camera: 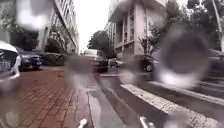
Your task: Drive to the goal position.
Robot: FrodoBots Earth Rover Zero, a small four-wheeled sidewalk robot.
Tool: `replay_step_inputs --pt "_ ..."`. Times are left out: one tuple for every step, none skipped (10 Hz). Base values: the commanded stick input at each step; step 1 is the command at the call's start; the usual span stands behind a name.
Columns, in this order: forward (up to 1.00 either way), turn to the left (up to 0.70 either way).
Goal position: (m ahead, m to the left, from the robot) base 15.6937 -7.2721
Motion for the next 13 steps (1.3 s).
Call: replay_step_inputs --pt "0.2 0.0" --pt "0.2 0.0" --pt "0.2 0.0" --pt "0.2 0.0" --pt "0.2 0.0" --pt "0.2 0.0" --pt "0.2 0.0" --pt "0.2 0.0" --pt "0.2 0.0" --pt "0.2 0.0" --pt "0.2 -0.8" --pt "0.2 -0.8" --pt "0.2 -0.8"
